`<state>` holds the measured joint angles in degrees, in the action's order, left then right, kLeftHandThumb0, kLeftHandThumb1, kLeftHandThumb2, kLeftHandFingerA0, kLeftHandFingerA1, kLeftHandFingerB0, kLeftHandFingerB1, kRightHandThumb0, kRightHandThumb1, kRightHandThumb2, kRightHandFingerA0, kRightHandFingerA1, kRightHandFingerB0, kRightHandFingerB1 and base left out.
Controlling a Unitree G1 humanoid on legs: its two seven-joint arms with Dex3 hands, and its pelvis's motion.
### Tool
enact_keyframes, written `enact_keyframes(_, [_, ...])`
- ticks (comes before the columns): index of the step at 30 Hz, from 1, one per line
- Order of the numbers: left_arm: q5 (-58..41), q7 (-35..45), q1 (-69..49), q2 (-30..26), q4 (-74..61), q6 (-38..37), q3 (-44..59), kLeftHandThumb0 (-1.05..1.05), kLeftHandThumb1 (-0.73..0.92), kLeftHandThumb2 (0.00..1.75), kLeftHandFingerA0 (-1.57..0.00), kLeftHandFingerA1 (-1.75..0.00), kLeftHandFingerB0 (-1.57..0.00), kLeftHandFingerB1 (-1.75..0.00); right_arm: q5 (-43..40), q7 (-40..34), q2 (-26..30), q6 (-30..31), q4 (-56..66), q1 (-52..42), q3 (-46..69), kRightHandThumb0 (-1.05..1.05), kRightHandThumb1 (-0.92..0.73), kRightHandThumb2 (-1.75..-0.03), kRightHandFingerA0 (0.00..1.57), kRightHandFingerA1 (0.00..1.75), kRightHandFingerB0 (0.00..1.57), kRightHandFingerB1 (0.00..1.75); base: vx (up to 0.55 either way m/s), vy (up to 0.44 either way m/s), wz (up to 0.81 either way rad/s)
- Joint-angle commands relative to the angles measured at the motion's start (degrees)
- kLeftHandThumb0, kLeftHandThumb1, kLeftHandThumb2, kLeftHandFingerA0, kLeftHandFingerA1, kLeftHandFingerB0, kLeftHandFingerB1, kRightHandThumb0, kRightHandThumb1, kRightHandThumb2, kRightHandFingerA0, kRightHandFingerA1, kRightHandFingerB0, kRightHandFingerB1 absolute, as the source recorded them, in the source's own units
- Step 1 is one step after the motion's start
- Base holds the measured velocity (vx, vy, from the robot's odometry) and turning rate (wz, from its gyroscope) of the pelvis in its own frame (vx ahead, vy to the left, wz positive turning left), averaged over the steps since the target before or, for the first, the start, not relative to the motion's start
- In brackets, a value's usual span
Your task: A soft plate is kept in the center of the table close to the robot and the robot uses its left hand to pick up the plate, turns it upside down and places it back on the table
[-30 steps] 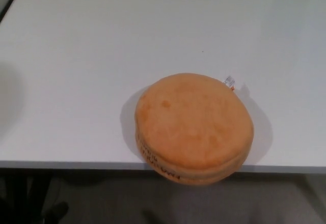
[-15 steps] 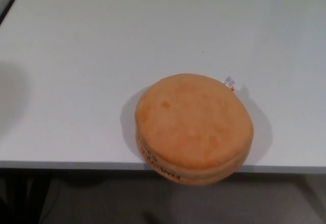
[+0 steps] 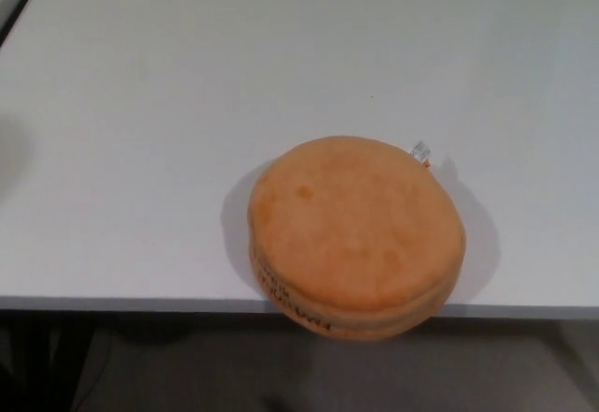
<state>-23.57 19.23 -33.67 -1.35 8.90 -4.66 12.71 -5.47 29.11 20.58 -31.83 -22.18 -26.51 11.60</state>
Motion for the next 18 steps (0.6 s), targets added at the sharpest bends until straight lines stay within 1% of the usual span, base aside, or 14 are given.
enact_keyframes(1, [8.93,5.41,-1.56,-0.27,7.46,-31.85,0.53,-0.93,0.85,0.67,-0.22,-0.36,-0.16,-0.26,-2.37,-0.29,-0.42,-1.56,-0.88,-1.45,1.2,-0.64,-0.86,-0.67,0.61,0.52,0.34,0.32,0.0,0.0,0.0])
enact_keyframes(2, [9.03,5.36,-1.61,-0.46,7.55,-31.87,0.42,-0.93,0.85,0.67,-0.22,-0.36,-0.16,-0.26,-2.09,-0.35,-0.32,-2.15,-1.17,-1.37,1.18,-0.64,-0.86,-0.67,0.61,0.52,0.34,0.32,0.0,0.0,0.0])
enact_keyframes(3, [9.15,5.26,-1.43,-0.51,7.96,-32.33,0.41,-0.91,0.66,1.06,-0.15,-0.47,-0.07,-0.39,-2.4,-0.01,-0.29,-1.98,-1.12,-1.38,1.16,-0.63,-0.86,-0.66,0.6,0.52,0.34,0.32,0.0,0.0,0.0])
enact_keyframes(6, [9.34,4.97,-1.05,-0.63,8.99,-33.32,0.34,-0.91,0.66,1.06,-0.16,-0.48,-0.08,-0.39,-2.57,0.07,-0.34,-1.89,-0.98,-1.48,1.17,-0.63,-0.86,-0.67,0.6,0.51,0.33,0.31,0.0,0.0,0.0])
enact_keyframes(7, [9.56,4.79,-0.92,-0.73,9.41,-33.82,0.28,-0.93,0.85,0.67,-0.23,-0.37,-0.17,-0.27,-2.84,0.17,-0.43,-1.5,-0.62,-1.62,1.18,-0.63,-0.86,-0.67,0.61,0.51,0.33,0.32,0.0,0.0,0.0])
enact_keyframes(8, [9.58,4.77,-0.89,-0.76,9.53,-33.97,0.26,-0.93,0.85,0.67,-0.23,-0.37,-0.17,-0.27,-2.87,0.18,-0.44,-1.45,-0.57,-1.63,1.18,-0.63,-0.86,-0.67,0.61,0.51,0.33,0.32,0.0,0.0,0.0])
enact_keyframes(9, [9.67,4.73,-0.71,-0.89,10.04,-34.4,0.22,-0.91,0.66,1.06,-0.16,-0.48,-0.08,-0.39,-2.65,-0.06,-0.46,-1.52,-0.61,-1.61,1.19,-0.67,-0.72,-1.04,0.57,0.64,0.27,0.48,0.0,0.0,0.0])
enact_keyframes(10, [9.68,4.73,-0.64,-0.92,10.27,-34.65,0.2,-0.91,0.66,1.06,-0.16,-0.48,-0.08,-0.39,-2.63,-0.09,-0.46,-1.53,-0.61,-1.6,1.2,-0.67,-0.72,-1.04,0.57,0.64,0.27,0.48,0.0,0.0,0.0])
enact_keyframes(11, [9.88,4.53,-0.49,-1.07,10.32,-34.79,0.17,-0.93,0.85,0.67,-0.22,-0.37,-0.16,-0.26,-2.33,-0.14,-0.33,-2.06,-1.19,-1.21,1.16,-0.64,-0.86,-0.66,0.61,0.52,0.34,0.32,0.0,0.0,0.0])
enact_keyframes(12, [10.28,4.1,-0.4,-1.12,10.48,-35.2,0.16,-0.91,0.67,1.06,-0.17,-0.48,-0.08,-0.4,-2.21,-0.15,-0.28,-2.31,-1.32,-1.15,1.14,-0.64,-0.86,-0.66,0.6,0.52,0.34,0.32,0.0,0.0,0.0])
enact_keyframes(14, [10.43,3.82,-0.39,-1.06,10.81,-35.95,0.12,-0.9,0.67,1.06,-0.17,-0.49,-0.08,-0.39,-2.58,0.12,-0.39,-2.42,-1.35,-1.19,1.17,-0.64,-0.85,-0.66,0.61,0.53,0.34,0.32,0.0,0.0,0.0])
enact_keyframes(15, [10.42,3.79,-0.42,-1.11,10.96,-35.96,0.05,-0.92,0.85,0.68,-0.23,-0.37,-0.16,-0.26,-2.76,0.2,-0.46,-2.54,-1.39,-1.18,1.21,-0.62,-0.86,-0.66,0.61,0.52,0.34,0.31,0.0,0.0,0.0])
enact_keyframes(17, [10.43,3.68,-0.37,-1.11,11.34,-36.51,-0.05,-0.9,0.67,1.06,-0.17,-0.48,-0.08,-0.39,-2.58,0.04,-0.43,-2.57,-1.37,-1.2,1.22,-0.62,-0.86,-0.66,0.62,0.52,0.34,0.31,0.0,0.0,0.0])
enact_keyframes(18, [10.54,3.64,-0.36,-1.18,11.49,-36.69,-0.07,-0.91,0.86,0.67,-0.24,-0.37,-0.16,-0.26,-2.42,-0.08,-0.4,-2.65,-1.35,-1.22,1.22,-0.62,-0.86,-0.66,0.62,0.52,0.34,0.31,0.0,0.0,0.0])
